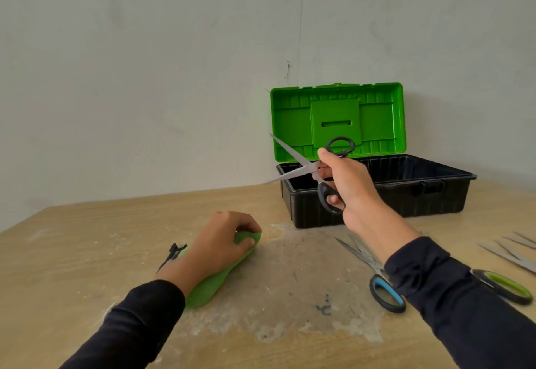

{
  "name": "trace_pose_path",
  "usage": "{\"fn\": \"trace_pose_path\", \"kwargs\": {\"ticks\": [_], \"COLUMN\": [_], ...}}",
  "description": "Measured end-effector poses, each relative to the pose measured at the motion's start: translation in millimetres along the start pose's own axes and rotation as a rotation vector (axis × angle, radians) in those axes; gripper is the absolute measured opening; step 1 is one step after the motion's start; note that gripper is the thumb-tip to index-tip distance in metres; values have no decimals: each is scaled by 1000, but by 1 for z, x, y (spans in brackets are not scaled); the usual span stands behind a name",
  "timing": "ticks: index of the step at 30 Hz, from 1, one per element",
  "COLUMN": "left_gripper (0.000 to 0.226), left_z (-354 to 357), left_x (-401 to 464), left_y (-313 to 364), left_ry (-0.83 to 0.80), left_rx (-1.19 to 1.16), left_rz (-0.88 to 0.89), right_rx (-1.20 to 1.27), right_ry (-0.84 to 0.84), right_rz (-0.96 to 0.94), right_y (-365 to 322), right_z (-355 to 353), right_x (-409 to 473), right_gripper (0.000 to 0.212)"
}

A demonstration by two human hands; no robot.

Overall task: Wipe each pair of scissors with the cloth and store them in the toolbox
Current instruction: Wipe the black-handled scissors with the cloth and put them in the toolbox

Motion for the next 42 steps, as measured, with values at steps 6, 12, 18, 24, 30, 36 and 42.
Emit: {"fn": "trace_pose_path", "kwargs": {"ticks": [6,12,18,24,30,36,42], "left_gripper": [19,18,8,3,5,5,7], "left_z": [6,8,12,10,10,2,-3], "left_x": [-2,3,6,7,7,5,7], "left_y": [6,39,44,42,37,38,41], "left_ry": [-28,255,394,365,348,402,484], "left_rx": [50,-207,-371,-411,-392,-322,-319], "left_rz": [64,27,-54,-108,-156,-110,-82], "right_rx": [70,303,315,341,357,-240,-663], "right_ry": [46,-4,-65,-78,-5,261,302], "right_rz": [19,13,-63,-46,-141,-514,-766], "right_y": [16,27,36,38,29,41,47], "right_z": [10,30,42,44,30,28,33], "right_x": [-2,-9,-18,-19,-15,-12,-14], "right_gripper": [14,13,16,15,30,25,11]}}
Point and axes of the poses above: each hand's wrist, its own x-axis towards the middle knuckle, its own z-axis out of the palm, y = z × x, the point moved 1 cm from there along x, towards the middle knuckle, and after that the axes turned 5 degrees about -x, right-handed, at the moved point
